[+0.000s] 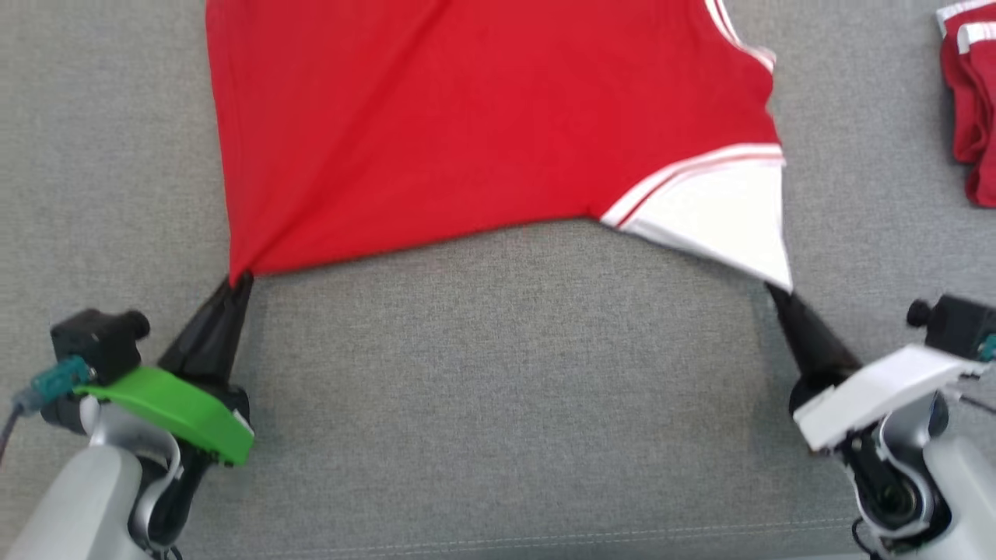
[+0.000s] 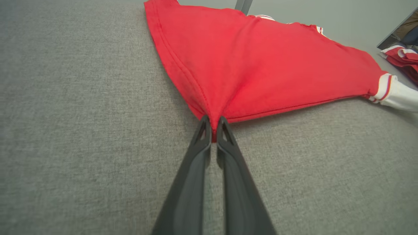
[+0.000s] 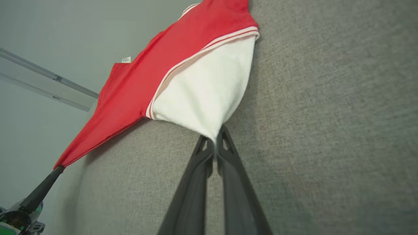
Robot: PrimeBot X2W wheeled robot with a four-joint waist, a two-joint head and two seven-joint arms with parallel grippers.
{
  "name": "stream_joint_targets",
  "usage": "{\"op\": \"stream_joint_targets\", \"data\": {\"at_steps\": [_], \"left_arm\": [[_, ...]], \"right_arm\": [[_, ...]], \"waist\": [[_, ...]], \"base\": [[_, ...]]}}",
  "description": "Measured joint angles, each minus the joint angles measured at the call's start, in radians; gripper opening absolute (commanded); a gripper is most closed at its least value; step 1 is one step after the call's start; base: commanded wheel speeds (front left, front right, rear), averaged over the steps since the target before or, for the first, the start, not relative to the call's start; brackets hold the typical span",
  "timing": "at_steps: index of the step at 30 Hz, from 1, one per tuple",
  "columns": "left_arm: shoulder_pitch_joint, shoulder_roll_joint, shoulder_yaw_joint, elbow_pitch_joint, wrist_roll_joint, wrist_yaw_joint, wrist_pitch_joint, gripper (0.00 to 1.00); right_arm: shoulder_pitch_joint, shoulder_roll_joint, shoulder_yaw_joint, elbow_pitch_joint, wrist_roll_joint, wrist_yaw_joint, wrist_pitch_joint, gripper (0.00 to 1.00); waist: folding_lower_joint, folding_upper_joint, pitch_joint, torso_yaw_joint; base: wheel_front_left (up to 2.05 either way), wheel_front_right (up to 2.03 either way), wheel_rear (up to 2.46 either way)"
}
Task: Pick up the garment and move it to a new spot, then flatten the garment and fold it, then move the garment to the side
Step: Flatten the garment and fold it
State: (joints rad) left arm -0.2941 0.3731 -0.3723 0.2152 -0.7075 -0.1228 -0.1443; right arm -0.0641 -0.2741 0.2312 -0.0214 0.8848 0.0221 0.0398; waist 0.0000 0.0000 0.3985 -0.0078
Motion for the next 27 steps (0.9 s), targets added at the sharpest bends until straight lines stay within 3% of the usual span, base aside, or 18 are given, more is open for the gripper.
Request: {"op": "stream_joint_targets", "data": {"at_steps": [9,27], "left_arm": [[0.115,0.017,-0.044,-0.002,0.000,0.000,-0.016,0.00],[0.306,-0.025,-0.078,-0.006,-0.001,0.000,-0.077,0.00]], "right_arm": [[0.176,-0.046,0.040,-0.052,0.006,0.003,0.058,0.00],[0.422,-0.107,0.073,-0.087,0.009,-0.015,0.119,0.00]], "waist": [[0.0000,0.0000,-0.077,0.005],[0.0000,0.0000,-0.114,0.007]], "base": [[0.00,0.00,0.00],[0.00,0.00,0.00]]}}
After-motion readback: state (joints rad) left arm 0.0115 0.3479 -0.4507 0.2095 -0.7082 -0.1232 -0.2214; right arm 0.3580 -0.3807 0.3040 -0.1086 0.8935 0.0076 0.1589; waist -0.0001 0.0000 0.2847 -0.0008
